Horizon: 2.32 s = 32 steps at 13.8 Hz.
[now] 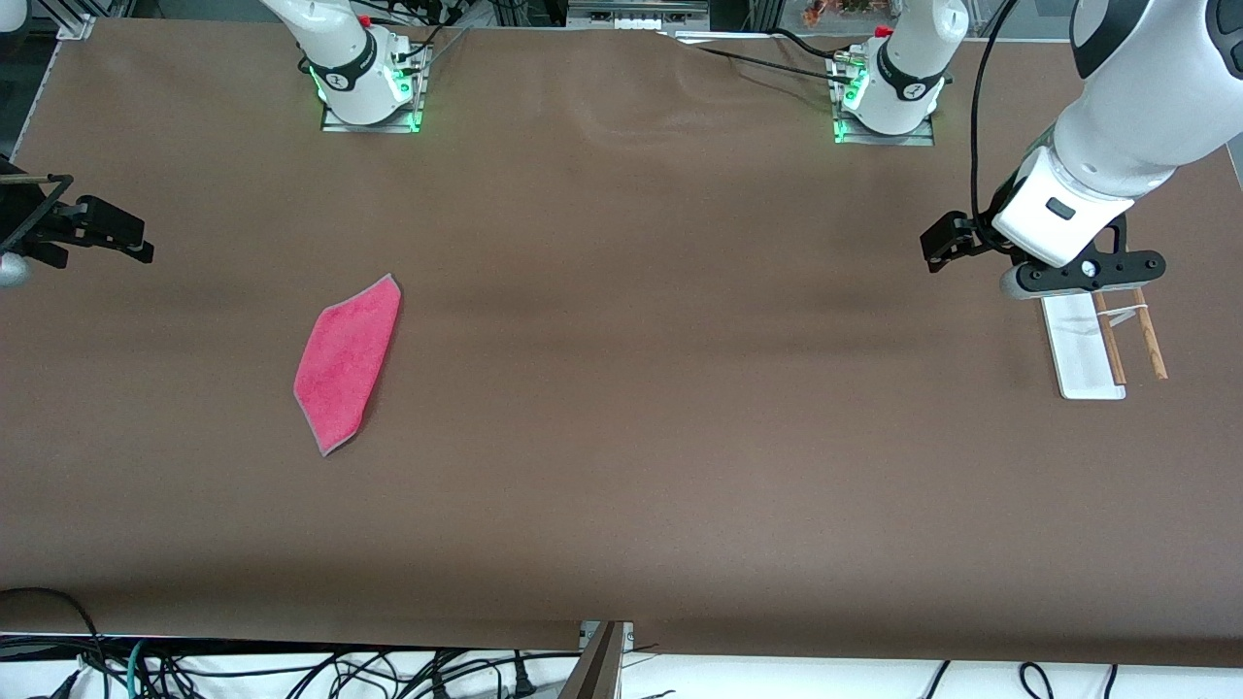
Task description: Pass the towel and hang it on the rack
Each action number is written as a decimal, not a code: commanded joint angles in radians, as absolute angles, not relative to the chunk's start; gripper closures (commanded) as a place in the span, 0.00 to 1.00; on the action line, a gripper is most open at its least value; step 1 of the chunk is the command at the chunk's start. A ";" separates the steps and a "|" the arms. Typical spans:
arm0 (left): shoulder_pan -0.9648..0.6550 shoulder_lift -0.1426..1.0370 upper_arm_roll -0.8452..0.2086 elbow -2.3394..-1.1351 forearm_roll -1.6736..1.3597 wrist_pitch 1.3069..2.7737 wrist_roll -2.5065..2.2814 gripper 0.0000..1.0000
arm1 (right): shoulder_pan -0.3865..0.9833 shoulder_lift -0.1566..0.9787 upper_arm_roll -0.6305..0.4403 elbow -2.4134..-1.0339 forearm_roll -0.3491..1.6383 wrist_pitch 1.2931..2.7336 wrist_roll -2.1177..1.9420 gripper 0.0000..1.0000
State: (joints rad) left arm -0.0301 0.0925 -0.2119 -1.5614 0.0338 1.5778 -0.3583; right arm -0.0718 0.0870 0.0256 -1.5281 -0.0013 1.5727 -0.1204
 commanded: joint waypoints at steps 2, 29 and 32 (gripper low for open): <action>-0.025 0.091 -0.212 -1.563 0.017 1.575 -0.347 0.00 | -0.074 0.109 0.026 -1.493 0.014 1.568 -0.126 0.00; 0.097 0.114 -0.212 -1.554 -0.012 1.588 -0.063 0.00 | -0.072 0.190 0.026 -1.496 -0.024 1.589 -0.129 0.00; 0.097 0.114 -0.212 -1.554 -0.012 1.588 -0.063 0.00 | -0.071 0.207 0.026 -1.496 -0.035 1.603 -0.129 0.00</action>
State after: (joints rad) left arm 0.0901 0.1125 -0.2086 -1.5624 0.0006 1.5853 -0.0894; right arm -0.0708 0.1865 0.0256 -1.5215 -0.0211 1.5990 -0.1204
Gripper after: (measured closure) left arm 0.000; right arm 0.000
